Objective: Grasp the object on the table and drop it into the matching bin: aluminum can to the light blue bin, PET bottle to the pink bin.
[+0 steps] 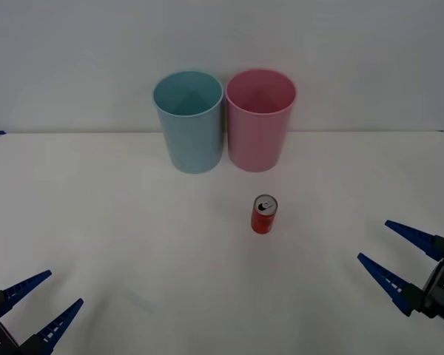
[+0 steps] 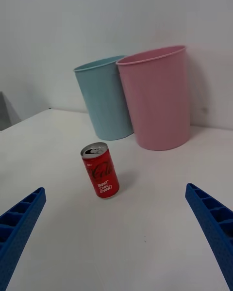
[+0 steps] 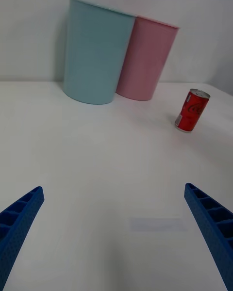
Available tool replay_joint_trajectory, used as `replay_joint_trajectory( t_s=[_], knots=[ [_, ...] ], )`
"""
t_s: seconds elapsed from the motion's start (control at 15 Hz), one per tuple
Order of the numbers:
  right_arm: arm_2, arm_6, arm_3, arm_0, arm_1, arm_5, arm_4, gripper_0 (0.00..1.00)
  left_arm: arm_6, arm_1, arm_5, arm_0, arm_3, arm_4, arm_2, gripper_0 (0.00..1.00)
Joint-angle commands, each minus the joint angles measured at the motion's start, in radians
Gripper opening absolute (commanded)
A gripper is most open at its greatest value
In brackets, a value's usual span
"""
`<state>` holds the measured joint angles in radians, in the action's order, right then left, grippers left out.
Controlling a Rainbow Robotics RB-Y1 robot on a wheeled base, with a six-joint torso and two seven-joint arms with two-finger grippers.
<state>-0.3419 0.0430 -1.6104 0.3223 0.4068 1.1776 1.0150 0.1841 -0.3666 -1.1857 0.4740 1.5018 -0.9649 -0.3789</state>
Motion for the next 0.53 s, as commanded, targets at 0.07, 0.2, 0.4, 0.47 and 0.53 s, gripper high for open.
replay_joint_trajectory(
  t_s=[0.07, 0.2, 0.4, 0.47, 0.53],
  knots=[
    [0.063, 0.028, 0.0, -0.002, 0.0, -0.056, 0.0, 1.0, 0.0, 0.0, 0.0, 0.0, 0.0, 0.0, 0.0, 1.0],
    [0.113, 0.051, 0.001, -0.014, -0.006, -0.111, 0.0, 1.0, 0.0, 0.0, 0.0, 0.0, 0.0, 0.0, 0.0, 1.0],
    [0.126, 0.071, 0.02, -0.055, -0.066, -0.144, 0.071, 1.0, 0.0, 0.0, 0.0, 0.0, 0.0, 0.0, 0.0, 1.0],
    [0.115, 0.074, 0.046, -0.081, -0.092, -0.133, 0.103, 1.0, 0.0, 0.0, 0.0, 0.0, 0.0, 0.0, 0.0, 1.0],
    [0.103, 0.078, 0.087, -0.12, -0.128, -0.121, 0.145, 1.0, 0.0, 0.0, 0.0, 0.0, 0.0, 0.0, 0.0, 1.0]
  ],
)
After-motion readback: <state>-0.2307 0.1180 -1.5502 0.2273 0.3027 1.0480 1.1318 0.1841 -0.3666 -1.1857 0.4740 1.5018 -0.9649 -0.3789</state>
